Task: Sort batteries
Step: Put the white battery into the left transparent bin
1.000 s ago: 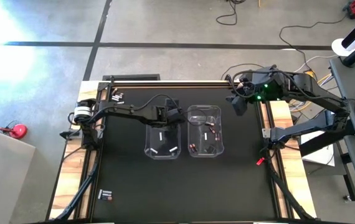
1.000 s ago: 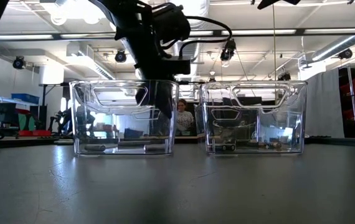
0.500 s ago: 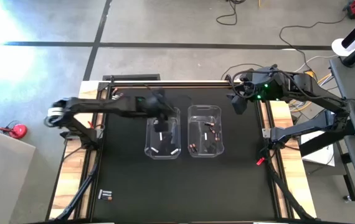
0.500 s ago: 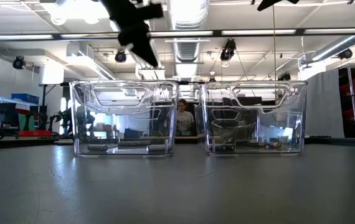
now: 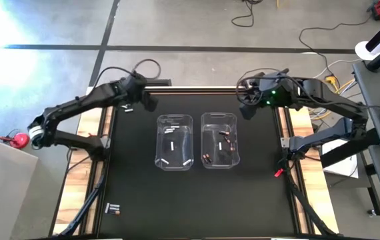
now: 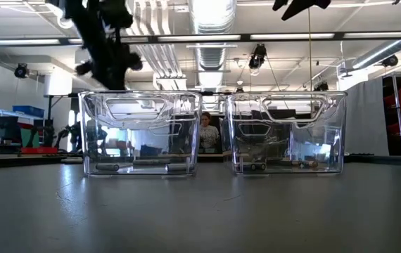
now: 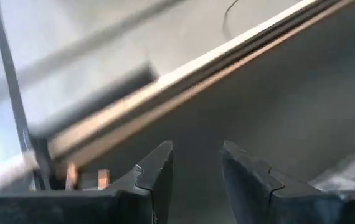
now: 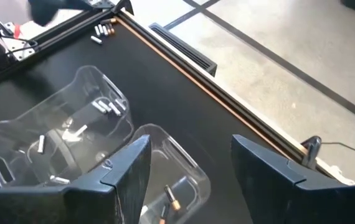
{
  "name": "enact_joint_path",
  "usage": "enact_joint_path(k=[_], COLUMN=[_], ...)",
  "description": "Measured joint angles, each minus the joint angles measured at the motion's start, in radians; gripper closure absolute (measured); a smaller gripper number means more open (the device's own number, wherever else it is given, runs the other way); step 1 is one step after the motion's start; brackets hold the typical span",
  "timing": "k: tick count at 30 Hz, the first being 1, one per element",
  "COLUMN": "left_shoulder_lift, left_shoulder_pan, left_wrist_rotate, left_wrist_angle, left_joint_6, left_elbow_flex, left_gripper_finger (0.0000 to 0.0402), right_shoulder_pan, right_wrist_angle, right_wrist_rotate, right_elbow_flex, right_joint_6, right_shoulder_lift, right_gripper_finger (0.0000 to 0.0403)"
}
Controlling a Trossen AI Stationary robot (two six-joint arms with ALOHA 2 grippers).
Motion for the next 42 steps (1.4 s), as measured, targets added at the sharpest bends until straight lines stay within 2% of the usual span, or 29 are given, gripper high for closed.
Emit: enact_joint_path(k=[5, 9, 14, 22, 29, 34, 42], left_shoulder_lift=[0.064, 0.139, 0.239, 0.342, 0.395, 0.473, 0.567], left_shoulder_pan=[0.120, 0.151, 0.193, 0.212, 0.274, 0.330, 0.344], left_wrist_rotate=[0.017, -0.023, -0.040, 0.047, 0.067, 0.067, 0.067], left_wrist_angle=[-0.002, 0.004, 0.004, -0.004, -0.139, -0.256, -0.266], left_joint_6=[-0.099, -0.177, -0.372, -0.065, 0.172, 0.215, 0.306], left_elbow_flex=[-0.110, -0.151, -0.162, -0.163, -0.048, 0.019, 0.049], left_gripper_finger=[0.0286, 0.0286, 0.0286, 0.0286, 0.0286, 0.0286, 0.0286], right_shoulder_pan=[0.000, 0.000, 0.005, 0.011, 0.011, 0.011, 0.011], right_wrist_angle=[0.042, 0.043, 0.043, 0.043, 0.042, 0.042, 0.041], right_wrist_rotate=[0.000, -0.001, -0.005, -0.008, -0.008, -0.008, -0.009], right_elbow_flex=[0.000, 0.000, 0.000, 0.000, 0.000, 0.000, 0.000], right_joint_6=[0.001, 0.009, 0.083, 0.082, 0.106, 0.124, 0.124], right_shoulder_lift=[0.035, 0.061, 0.082, 0.084, 0.084, 0.084, 0.084], right_gripper_finger=[0.0196, 0.0197, 0.0199, 0.0200, 0.0202, 0.0204, 0.0216])
